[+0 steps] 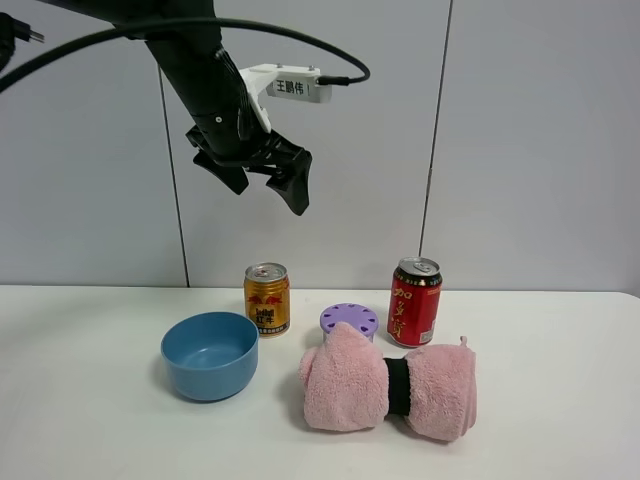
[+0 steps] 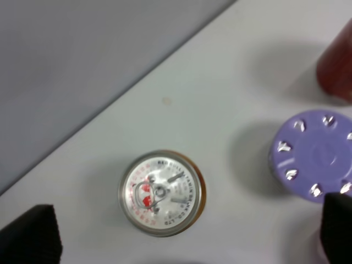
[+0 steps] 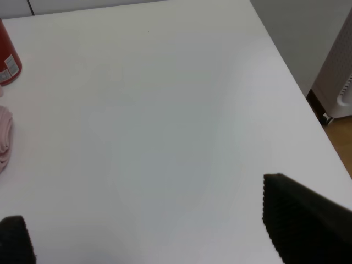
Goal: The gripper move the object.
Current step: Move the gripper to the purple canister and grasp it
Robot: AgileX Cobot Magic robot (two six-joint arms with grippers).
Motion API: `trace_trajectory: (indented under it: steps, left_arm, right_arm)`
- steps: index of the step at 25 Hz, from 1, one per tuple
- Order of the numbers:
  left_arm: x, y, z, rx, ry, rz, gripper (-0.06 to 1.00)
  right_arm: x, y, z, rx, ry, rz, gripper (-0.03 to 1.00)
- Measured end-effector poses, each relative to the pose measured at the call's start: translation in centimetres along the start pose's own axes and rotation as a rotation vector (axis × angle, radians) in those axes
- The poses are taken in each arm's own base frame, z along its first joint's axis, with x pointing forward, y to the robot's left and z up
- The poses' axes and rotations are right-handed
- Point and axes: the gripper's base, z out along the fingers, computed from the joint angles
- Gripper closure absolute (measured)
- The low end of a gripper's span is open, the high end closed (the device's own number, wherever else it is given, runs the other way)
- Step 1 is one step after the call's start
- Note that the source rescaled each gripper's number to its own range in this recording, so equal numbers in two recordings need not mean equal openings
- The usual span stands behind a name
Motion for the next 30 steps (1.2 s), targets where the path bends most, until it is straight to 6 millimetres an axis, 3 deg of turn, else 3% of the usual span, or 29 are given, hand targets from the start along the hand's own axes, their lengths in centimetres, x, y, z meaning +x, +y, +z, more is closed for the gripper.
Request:
trace_trajectory:
  steps: [6, 11, 22, 30]
  left_arm:
    - [0.9, -0.9, 3.2, 0.016, 0.188, 0.057, -0.01]
    - [0.9, -2.3, 3.7, 0.029, 0.206, 0.132, -0.01]
    - [-0.3, -9.3, 4.1, 0.153, 0.085, 0.650, -0.01]
    - [0.4, -10.1, 6.9, 0.234, 0.034, 0.611, -0.01]
  right_arm:
    - [0.0, 0.0, 0.0, 0.000, 0.000, 0.000, -0.03]
    - [0.0, 0.0, 0.0, 0.000, 0.000, 0.000, -0.03]
    - [0.0, 0.0, 0.0, 0.000, 0.000, 0.000, -0.03]
    - [0.0, 0.0, 0.0, 0.000, 0.000, 0.000, -0.03]
